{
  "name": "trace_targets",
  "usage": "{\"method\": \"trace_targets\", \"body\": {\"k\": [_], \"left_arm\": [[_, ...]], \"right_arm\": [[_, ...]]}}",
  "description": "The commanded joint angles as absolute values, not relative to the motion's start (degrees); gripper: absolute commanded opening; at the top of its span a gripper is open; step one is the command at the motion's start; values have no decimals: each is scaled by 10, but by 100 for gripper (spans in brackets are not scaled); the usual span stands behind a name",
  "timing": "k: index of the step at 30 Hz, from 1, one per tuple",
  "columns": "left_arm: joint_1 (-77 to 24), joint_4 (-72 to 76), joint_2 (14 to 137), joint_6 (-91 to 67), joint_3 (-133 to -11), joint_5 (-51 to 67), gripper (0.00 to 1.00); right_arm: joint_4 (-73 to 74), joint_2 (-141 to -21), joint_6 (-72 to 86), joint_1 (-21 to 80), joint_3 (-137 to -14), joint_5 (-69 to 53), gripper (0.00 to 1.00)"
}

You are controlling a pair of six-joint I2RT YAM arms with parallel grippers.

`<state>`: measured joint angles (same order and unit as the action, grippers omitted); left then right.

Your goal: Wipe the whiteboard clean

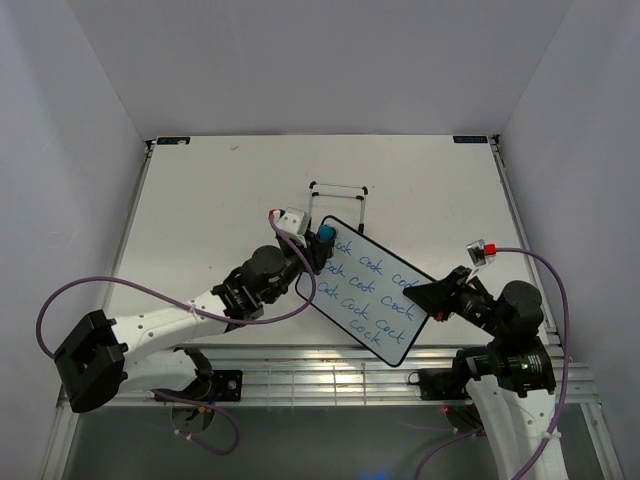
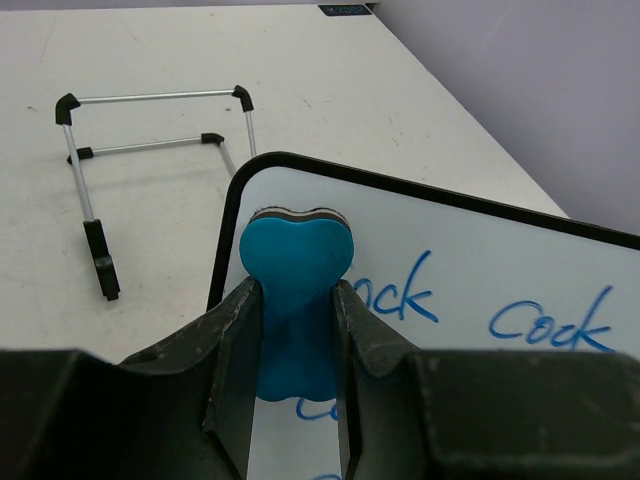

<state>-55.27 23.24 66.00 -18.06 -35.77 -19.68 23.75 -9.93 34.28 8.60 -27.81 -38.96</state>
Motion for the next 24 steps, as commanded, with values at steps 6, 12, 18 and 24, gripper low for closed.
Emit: {"method": "trace_targets", "body": {"k": [6,12,18,24], "left_arm": [[-555,258,663,-166,-383,-208,20],[-556,251,676,-164,-388,-193,18],[-594,248,693,-171,-414,-179,18],[-699,235,751,-141,-486,-230,18]], "right_arm": [[155,-104,351,85,-345,-496,8],[107,-112,377,86,-347,-522,8],[99,-130,374,86,-352,-519,8],[98,-149,368,86,-359,-511,8]]}}
